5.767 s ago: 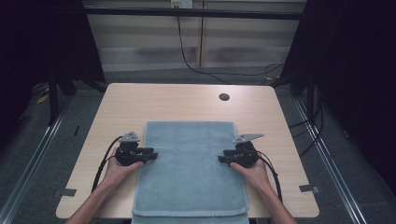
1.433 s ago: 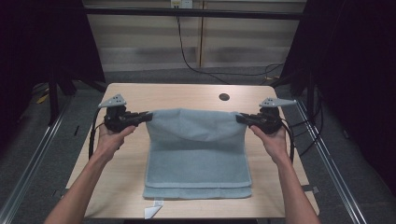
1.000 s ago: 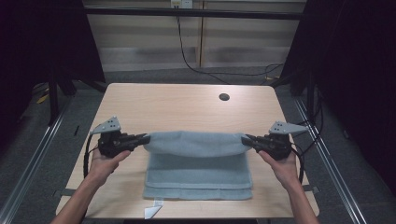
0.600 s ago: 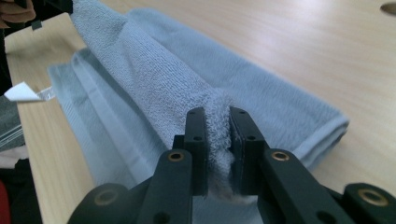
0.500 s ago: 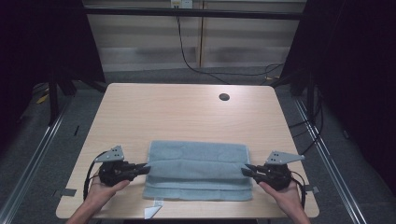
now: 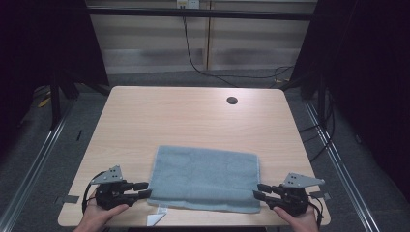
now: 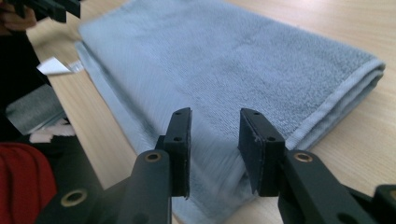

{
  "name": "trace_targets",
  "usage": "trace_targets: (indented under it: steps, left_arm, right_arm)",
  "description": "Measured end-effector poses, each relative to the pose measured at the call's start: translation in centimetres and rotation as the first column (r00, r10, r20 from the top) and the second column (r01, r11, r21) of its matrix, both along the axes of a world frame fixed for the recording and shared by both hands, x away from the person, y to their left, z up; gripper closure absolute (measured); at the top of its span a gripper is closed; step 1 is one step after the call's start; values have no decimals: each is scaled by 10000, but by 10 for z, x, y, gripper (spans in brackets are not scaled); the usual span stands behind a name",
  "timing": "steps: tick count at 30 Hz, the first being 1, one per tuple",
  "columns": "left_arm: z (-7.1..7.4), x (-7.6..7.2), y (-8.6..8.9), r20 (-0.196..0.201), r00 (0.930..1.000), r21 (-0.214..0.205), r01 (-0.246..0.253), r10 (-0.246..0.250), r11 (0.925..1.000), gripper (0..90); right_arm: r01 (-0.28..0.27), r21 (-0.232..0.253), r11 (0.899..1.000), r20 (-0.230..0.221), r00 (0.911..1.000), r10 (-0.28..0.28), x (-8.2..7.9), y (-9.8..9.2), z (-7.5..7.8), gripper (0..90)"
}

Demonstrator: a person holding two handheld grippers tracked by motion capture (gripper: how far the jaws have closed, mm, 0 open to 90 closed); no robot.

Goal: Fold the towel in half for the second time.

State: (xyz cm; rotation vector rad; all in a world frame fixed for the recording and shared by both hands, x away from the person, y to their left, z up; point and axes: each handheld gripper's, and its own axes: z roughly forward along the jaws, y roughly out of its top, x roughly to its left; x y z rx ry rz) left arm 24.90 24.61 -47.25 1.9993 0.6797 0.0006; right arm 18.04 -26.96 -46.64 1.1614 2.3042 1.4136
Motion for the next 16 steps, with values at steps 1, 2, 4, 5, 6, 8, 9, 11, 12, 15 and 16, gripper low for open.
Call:
trace_targets:
  steps: [1, 2, 4, 5, 6, 8, 9, 11, 12, 15, 16]
  left_arm:
    - [1, 4, -1, -45, 9999, -24, -143, 143, 9999, 536]
    - [3, 10, -2, -17, 9993, 128, -362, 362, 9993, 508]
    - [7, 25, -3, -7, 9970, 198, -769, 769, 9968, 447]
    - [9, 33, -3, 95, 9959, 249, -900, 898, 9956, 426]
    - [10, 41, -1, 10, 9912, 215, -1326, 1326, 9909, 411]
    - [14, 51, 4, -170, 9815, 215, -1905, 1909, 9814, 362]
    - [14, 53, 6, 33, 9777, 319, -2099, 2099, 9772, 359]
    - [11, 56, 16, 133, 9673, 127, -2535, 2533, 9673, 347]
    - [7, 56, 20, 161, 9604, 18, -2781, 2780, 9605, 339]
    - [-5, 57, 29, 142, 9466, 326, -3223, 3220, 9461, 296]
    - [-8, 57, 31, 34, 9419, 231, -3357, 3358, 9417, 281]
  right_arm:
    - [47, -19, 10000, 58, 10000, -47, 0, 0, 2, 626]
    - [113, -7, 9999, 136, 9998, -113, 3, -1, 4, 601]
    - [458, 7, 9989, 198, 9988, -458, 11, -3, 8, 549]
    - [639, 6, 9980, 283, 9976, -639, 17, -4, 9, 517]
    - [870, 82, 9962, 306, 9957, -872, 23, -6, 11, 497]
    - [1169, 268, 9928, 391, 9923, -1179, 35, -10, 13, 467]
    - [1466, 309, 9887, 416, 9881, -1478, 40, -11, 13, 433]
    - [1876, 374, 9815, 694, 9794, -1898, 45, -14, 12, 413]
    - [2078, 349, 9776, 766, 9747, -2099, 47, -15, 10, 385]
    - [2461, 146, 9691, 687, 9667, -2466, 46, -21, 5, 355]
    - [2520, 162, 9676, 679, 9652, -2525, 45, -23, 3, 341]
